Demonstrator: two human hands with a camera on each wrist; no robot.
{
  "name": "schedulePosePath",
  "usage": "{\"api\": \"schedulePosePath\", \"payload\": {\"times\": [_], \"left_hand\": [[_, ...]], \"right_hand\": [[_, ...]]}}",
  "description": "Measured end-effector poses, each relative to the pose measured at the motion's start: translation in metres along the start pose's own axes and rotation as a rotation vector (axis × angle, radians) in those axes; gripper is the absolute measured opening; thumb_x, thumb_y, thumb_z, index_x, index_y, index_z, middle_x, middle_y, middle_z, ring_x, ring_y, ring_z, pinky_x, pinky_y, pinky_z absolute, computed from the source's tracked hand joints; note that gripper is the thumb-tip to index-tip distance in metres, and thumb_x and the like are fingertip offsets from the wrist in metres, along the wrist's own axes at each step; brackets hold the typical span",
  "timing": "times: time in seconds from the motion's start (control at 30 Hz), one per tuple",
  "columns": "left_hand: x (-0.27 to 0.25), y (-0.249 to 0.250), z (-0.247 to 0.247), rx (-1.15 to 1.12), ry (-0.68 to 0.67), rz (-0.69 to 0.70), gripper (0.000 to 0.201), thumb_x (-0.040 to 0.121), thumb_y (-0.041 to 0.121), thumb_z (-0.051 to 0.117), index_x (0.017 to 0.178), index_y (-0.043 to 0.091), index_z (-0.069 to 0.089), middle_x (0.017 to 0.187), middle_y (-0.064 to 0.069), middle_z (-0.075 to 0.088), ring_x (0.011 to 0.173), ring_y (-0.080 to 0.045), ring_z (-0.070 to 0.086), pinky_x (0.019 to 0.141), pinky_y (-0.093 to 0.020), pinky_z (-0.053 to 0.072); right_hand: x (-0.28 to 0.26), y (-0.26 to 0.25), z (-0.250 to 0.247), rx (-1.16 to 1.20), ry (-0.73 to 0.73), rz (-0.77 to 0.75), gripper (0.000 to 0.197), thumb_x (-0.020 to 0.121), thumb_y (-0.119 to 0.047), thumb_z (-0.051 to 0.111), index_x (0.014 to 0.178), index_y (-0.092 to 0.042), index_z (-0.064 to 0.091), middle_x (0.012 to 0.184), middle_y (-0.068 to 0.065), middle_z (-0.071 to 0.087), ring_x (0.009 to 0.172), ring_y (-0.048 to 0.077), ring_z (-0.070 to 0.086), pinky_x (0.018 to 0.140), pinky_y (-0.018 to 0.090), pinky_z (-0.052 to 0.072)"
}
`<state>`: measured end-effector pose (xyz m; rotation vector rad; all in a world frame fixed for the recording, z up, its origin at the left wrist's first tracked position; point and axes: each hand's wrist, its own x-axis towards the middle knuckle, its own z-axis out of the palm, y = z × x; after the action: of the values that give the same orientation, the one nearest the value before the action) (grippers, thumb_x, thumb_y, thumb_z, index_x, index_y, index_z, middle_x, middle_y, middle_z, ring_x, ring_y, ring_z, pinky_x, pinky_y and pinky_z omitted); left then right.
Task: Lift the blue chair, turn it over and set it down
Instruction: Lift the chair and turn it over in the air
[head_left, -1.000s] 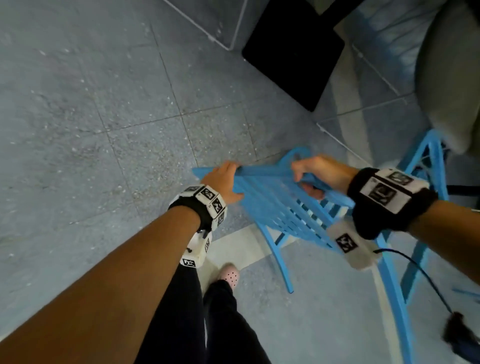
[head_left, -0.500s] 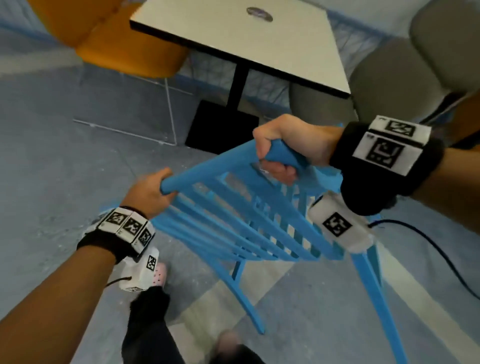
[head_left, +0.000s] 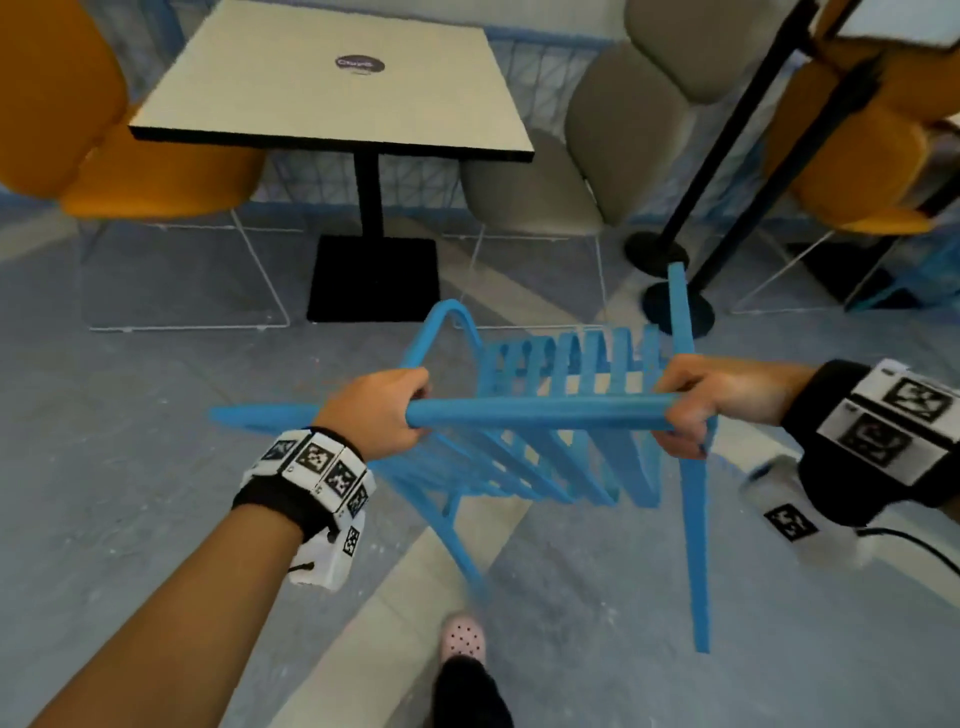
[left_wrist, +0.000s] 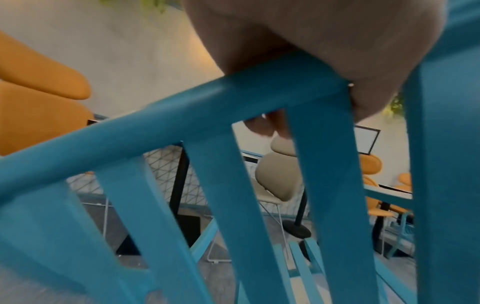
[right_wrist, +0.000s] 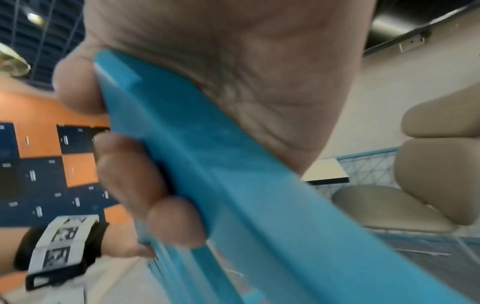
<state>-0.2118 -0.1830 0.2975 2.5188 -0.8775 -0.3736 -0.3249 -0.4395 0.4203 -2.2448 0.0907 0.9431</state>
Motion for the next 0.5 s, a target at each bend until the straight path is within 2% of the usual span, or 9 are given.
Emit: {"api": "schedulePosePath", "payload": {"times": [0.07,0.1,0.17,0.2,0.27,0.33,0.43,0.5], "left_hand": [[-0.015,0.007,0.016,-0.030,-0.073,-0.027,0.030,0.068,0.036,0.071,0.088,0.017,0.058,0.095,-0.004,0.068,0.091,-0.028,0.062,0.080,-0.038,0.050],[-0.026,0.008,0.027,-0.019,-0.112,-0.053,0.037,0.065,0.048,0.069,0.088,0.020,0.059,0.094,-0.002,0.069,0.091,-0.026,0.062,0.081,-0.037,0.050],[-0.043,0.010,0.044,0.069,-0.139,-0.085,0.041,0.062,0.066,0.060,0.070,0.027,0.051,0.081,-0.003,0.066,0.085,-0.028,0.063,0.075,-0.035,0.048],[-0.045,0.011,0.048,0.109,-0.138,-0.096,0.045,0.062,0.070,0.058,0.060,0.028,0.043,0.074,-0.004,0.062,0.081,-0.030,0.062,0.072,-0.035,0.047],[-0.049,0.025,0.053,0.155,-0.161,-0.095,0.051,0.068,0.066,0.060,0.053,0.026,0.034,0.071,-0.008,0.059,0.078,-0.031,0.060,0.069,-0.035,0.045],[-0.050,0.043,0.061,0.170,-0.182,-0.055,0.049,0.069,0.067,0.057,0.057,0.023,0.039,0.075,-0.008,0.059,0.086,-0.032,0.061,0.067,-0.033,0.040],[-0.052,0.074,0.082,0.247,-0.141,0.034,0.050,0.067,0.069,0.050,0.072,0.020,0.057,0.088,-0.004,0.067,0.096,-0.028,0.059,0.078,-0.038,0.042],[-0.053,0.102,0.101,0.292,-0.141,0.100,0.060,0.063,0.074,0.038,0.081,0.021,0.061,0.092,-0.002,0.070,0.094,-0.027,0.063,0.077,-0.036,0.043]], "right_hand": [[-0.022,0.021,0.028,-0.100,-0.010,0.133,0.017,0.031,-0.030,0.053,0.034,-0.014,0.049,0.036,-0.002,0.045,0.039,0.009,0.038,0.046,0.020,0.031],[-0.033,0.030,0.043,-0.166,-0.026,0.190,0.015,0.031,-0.029,0.054,0.031,-0.016,0.047,0.033,-0.004,0.040,0.036,0.008,0.034,0.043,0.021,0.027],[-0.053,0.053,0.064,-0.250,-0.005,0.292,0.015,0.033,-0.026,0.054,0.029,-0.016,0.043,0.027,-0.004,0.035,0.030,0.007,0.030,0.039,0.020,0.023],[-0.060,0.064,0.069,-0.278,0.037,0.335,0.015,0.036,-0.023,0.054,0.029,-0.016,0.043,0.027,-0.004,0.034,0.029,0.007,0.029,0.037,0.019,0.023],[-0.083,0.085,0.079,-0.342,0.114,0.434,0.012,0.037,-0.020,0.053,0.032,-0.014,0.044,0.028,-0.004,0.031,0.027,0.008,0.027,0.034,0.017,0.023],[-0.100,0.106,0.084,-0.380,0.154,0.514,0.009,0.035,-0.019,0.053,0.034,-0.012,0.046,0.030,-0.004,0.033,0.026,0.008,0.027,0.031,0.014,0.022],[-0.122,0.145,0.092,-0.385,0.168,0.619,0.006,0.034,-0.016,0.052,0.036,-0.011,0.049,0.036,-0.001,0.037,0.030,0.012,0.031,0.031,0.011,0.024],[-0.142,0.181,0.100,-0.377,0.181,0.706,0.005,0.040,-0.015,0.054,0.037,-0.012,0.051,0.028,-0.004,0.039,0.029,0.012,0.037,0.032,0.010,0.029]]}}
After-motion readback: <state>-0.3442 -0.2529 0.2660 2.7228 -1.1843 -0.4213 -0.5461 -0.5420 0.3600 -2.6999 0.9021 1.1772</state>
